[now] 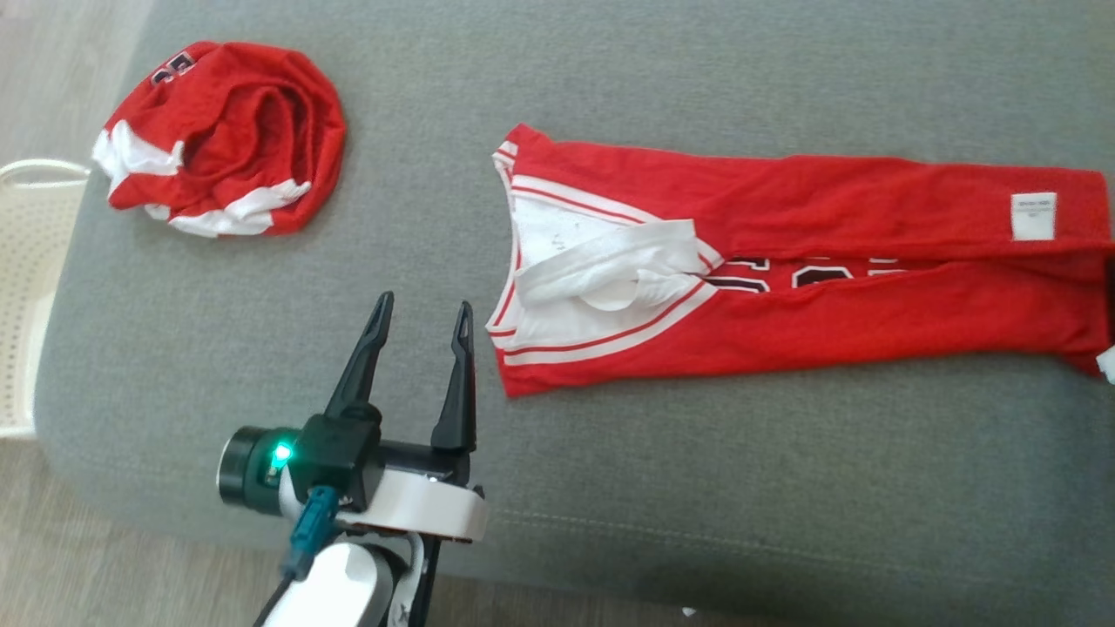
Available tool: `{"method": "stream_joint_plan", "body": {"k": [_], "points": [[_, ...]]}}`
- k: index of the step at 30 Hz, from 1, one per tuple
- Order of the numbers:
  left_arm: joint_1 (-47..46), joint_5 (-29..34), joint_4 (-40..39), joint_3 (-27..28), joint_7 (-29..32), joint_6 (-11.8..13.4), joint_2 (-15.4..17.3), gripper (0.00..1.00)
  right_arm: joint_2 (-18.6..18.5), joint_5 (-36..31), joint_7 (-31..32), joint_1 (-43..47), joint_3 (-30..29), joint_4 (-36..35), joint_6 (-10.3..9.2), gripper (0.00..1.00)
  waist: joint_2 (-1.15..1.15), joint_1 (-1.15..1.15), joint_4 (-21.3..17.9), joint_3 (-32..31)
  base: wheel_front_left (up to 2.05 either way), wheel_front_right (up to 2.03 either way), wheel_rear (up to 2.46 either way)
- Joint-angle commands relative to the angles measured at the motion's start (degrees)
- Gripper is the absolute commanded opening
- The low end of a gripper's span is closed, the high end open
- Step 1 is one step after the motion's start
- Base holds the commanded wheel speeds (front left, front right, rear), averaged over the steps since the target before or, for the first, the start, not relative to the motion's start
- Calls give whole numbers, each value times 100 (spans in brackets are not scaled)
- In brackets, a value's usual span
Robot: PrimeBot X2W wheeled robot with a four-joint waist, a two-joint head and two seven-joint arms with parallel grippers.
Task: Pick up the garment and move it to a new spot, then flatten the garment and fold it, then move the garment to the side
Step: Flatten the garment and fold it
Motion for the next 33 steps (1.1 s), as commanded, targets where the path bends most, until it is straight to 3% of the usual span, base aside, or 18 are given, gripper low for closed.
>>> {"method": "stream_joint_plan", "body": {"k": [1,8,13,14,15,16,24,33], "points": [[-76,127,-139,282,-30,-87,-37,100,-176,-210,56,-218,9,34,36,100,0,0,72,45,0,0,0],[20,396,-116,601,-30,-404,-329,100,-200,-590,405,-650,-133,807,36,100,0,0,148,174,0,0,0],[63,552,-74,765,-30,-587,-459,100,-48,-497,875,-812,4,1187,36,100,0,0,124,172,0,0,0],[72,580,-67,793,-30,-617,-480,100,-18,-440,980,-813,70,1230,36,50,0,0,113,155,0,0,0],[83,604,-60,821,-30,-643,-500,100,5,-371,1048,-805,131,1247,36,21,0,0,100,131,0,0,0],[97,627,-55,848,-30,-670,-517,100,27,-276,1092,-790,184,1247,36,0,0,0,84,100,0,0,0],[242,761,-48,1036,-30,-805,-590,100,-142,189,679,-593,320,863,36,0,0,0,-126,-97,0,0,0],[388,874,56,1166,-30,-999,-621,100,-748,121,282,-287,340,91,36,0,0,0,-486,-289,0,0,0]]}}
